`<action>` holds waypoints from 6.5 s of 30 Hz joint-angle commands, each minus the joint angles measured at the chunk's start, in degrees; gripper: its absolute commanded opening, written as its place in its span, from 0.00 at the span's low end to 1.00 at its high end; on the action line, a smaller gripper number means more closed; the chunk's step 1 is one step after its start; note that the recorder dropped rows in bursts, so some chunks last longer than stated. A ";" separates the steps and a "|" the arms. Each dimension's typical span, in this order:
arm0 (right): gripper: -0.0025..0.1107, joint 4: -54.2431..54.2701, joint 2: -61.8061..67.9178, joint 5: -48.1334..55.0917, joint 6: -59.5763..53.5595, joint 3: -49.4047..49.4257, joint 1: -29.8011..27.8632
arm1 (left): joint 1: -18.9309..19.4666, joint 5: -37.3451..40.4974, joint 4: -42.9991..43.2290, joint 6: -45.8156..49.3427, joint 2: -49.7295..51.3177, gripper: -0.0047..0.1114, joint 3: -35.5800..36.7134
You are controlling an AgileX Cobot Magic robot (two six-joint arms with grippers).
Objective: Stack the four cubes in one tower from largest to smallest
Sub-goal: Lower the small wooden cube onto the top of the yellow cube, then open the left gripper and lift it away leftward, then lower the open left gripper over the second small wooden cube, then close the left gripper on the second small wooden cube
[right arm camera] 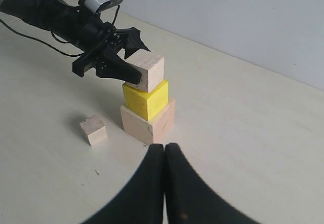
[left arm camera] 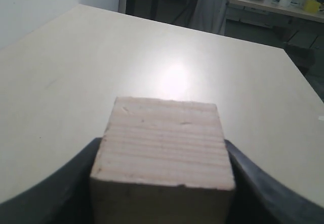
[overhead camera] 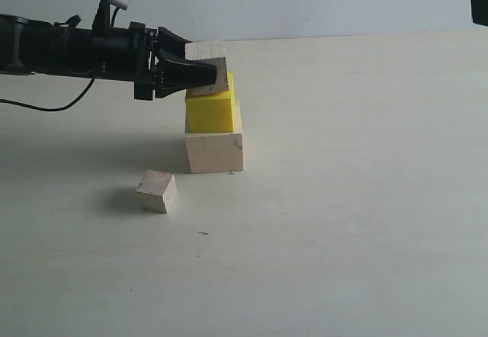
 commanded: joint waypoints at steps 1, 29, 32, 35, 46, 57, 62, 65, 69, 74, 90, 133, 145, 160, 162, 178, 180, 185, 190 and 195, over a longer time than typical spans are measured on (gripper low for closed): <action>0.02 0.20 -0.50 -0.96 -0.05 0.33 -0.24 | 0.12 -2.04 5.01 -0.48 0.35 0.06 0.29; 0.02 0.20 -0.50 -0.85 -0.16 0.33 -0.24 | -0.49 -2.04 1.98 -1.63 0.35 0.61 0.29; 0.02 0.20 -0.50 -0.85 -0.16 0.33 -0.24 | -0.49 -2.04 1.68 -1.85 0.35 0.61 0.29; 0.02 0.20 -0.50 -0.85 -0.16 0.33 -0.24 | -0.49 -2.04 1.57 -2.34 0.35 0.64 0.29; 0.02 0.20 -0.50 -0.85 -0.16 0.33 -0.24 | -0.49 -2.04 0.79 -2.46 -0.48 0.68 0.29; 0.02 0.20 -0.50 -0.85 -0.16 0.33 -0.24 | -0.26 -2.04 -0.18 -1.86 -2.40 0.68 0.29; 0.02 0.20 -0.50 -0.85 -0.16 0.33 -0.24 | -0.15 -2.04 -1.00 -1.35 -3.20 0.68 0.29; 0.02 0.20 -0.50 -0.85 -0.16 0.33 -0.24 | 0.31 -2.04 -1.39 -1.23 -4.00 0.68 0.29; 0.02 0.20 -0.50 -0.85 -0.16 0.33 -0.24 | 1.87 -2.04 -1.57 -1.23 -5.57 0.68 0.29; 0.02 0.20 -0.50 -0.85 -0.16 0.33 -0.24 | 3.76 -2.04 -1.45 -2.66 -8.29 0.68 0.29; 0.02 0.20 -0.50 -0.85 -0.05 0.22 -0.24 | 4.07 -2.04 9.59 -18.24 -22.32 0.38 0.29; 0.02 0.20 -0.50 -1.49 -0.54 0.22 -0.24 | -12.94 -15.11 75.31 -117.73 -18.06 0.53 4.32; 0.02 0.20 -0.50 -1.49 -0.54 0.22 -0.24 | -16.53 -18.33 75.34 -118.31 -14.85 0.58 4.32; 0.02 0.09 -0.50 -1.05 -0.54 0.22 -0.24 | -18.58 -20.94 75.80 -118.15 -11.21 0.58 4.32; 0.02 0.09 -0.50 -1.05 -0.54 0.22 -0.24 | -19.47 -21.53 75.60 -117.65 -11.21 0.58 4.32; 0.02 0.08 -0.50 -0.60 -0.16 0.22 -0.24 | -20.77 -22.67 79.78 -118.25 -11.06 0.58 4.32; 0.02 0.08 -0.50 -0.60 -0.16 0.22 -0.24 | -20.77 -22.67 79.78 -118.25 -11.06 0.58 4.32; 0.02 0.08 -0.50 -0.60 -0.16 0.22 -0.24 | -20.77 -23.21 79.78 -118.25 -10.31 0.58 4.32; 0.02 0.08 -0.50 -0.60 -0.16 0.22 -0.24 | -20.77 -24.51 79.96 -118.25 -9.55 0.58 4.32; 0.02 0.08 -0.50 -0.60 -0.16 0.22 -0.24 | -20.77 -25.85 80.06 -118.25 -8.97 0.58 4.32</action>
